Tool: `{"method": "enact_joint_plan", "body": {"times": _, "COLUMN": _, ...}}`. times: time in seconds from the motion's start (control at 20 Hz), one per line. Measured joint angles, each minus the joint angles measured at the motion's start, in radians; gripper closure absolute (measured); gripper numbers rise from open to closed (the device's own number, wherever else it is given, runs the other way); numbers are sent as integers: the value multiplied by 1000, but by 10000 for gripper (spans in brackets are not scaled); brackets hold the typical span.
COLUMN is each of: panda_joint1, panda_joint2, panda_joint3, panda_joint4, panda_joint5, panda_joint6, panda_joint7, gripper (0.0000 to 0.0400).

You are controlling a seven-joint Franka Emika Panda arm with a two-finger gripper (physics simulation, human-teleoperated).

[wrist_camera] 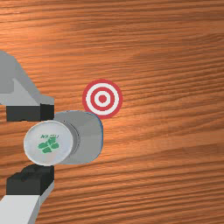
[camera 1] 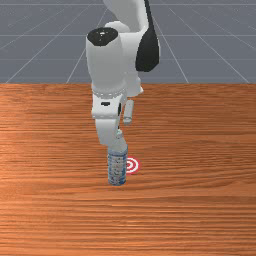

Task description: Pick up the bottle and put it on the marker

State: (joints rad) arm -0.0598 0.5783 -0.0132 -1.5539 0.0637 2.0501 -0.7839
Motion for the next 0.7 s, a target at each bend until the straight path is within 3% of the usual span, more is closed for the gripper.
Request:
{"method": "enact_joint_plan", "body": {"times": 0.1, "panda_joint1": -1, "panda_joint2": -51, "panda_joint3": -2, "panda_joint4": -89, "panda_joint5": 3, "panda_joint6": 31, "panda_joint7": -5, "gripper": 250}}
{"method": "enact_joint_plan", "body": {"times": 0.2, "panda_joint1": 19, "panda_joint2": -80, "panda_joint3": -21, "panda_joint4": -138, "panda_joint5": -41, "panda_joint6": 84, "panda_joint7": 32, "gripper": 251}}
{"method": "enact_joint_plan", "body": {"times": 0.35, "panda_joint1": 19, "panda_joint2": -71, "panda_joint3": -1, "panda_joint4": -114, "panda_joint5": -67, "panda_joint6": 44, "panda_joint7": -59, "gripper": 250}}
{"method": "enact_joint_plan", "body": {"times": 0.7, "panda_joint1": 57, "panda_joint2": -93, "panda_joint3": -1, "panda_joint4": -151, "panda_joint5": -54, "panda_joint6": 71, "panda_joint7": 53, "gripper": 249}}
